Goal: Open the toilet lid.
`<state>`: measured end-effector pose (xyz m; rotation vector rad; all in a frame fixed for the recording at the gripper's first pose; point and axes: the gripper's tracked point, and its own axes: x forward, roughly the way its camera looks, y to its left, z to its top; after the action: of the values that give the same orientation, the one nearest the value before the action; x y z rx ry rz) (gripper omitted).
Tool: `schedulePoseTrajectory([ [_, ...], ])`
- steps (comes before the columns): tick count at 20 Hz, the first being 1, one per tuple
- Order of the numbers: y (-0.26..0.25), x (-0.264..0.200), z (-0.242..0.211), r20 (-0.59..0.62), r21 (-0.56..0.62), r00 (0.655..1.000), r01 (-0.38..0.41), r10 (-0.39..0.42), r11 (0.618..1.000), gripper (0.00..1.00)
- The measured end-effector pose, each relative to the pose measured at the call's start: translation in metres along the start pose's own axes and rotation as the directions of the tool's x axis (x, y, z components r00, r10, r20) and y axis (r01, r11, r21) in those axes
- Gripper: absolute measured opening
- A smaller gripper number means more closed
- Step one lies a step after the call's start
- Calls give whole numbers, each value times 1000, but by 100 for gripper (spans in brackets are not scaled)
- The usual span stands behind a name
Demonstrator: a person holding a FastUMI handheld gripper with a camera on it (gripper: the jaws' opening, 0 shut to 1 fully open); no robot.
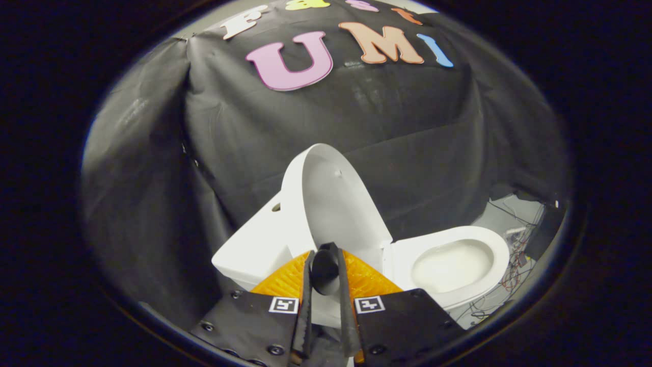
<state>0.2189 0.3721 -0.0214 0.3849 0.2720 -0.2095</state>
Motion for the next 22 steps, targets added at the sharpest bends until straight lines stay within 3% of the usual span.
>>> schedulePoseTrajectory([
  [1, 1, -2, 0, 17, 34, 1000, -3, 2, 999, 26],
  [4, 10, -1, -4, 43, 82, 999, -26, 22, 996, 52],
  [9, 21, -11, -14, 35, -7, 997, -67, 67, 998, 96],
  [12, 27, -19, -21, 20, -94, 994, -101, 103, 990, 99],
  [16, 5, -25, -45, -21, -240, 998, -58, 55, 969, 99],
  [22, -19, -45, -63, -43, -309, 997, -77, 67, 948, 99],
])
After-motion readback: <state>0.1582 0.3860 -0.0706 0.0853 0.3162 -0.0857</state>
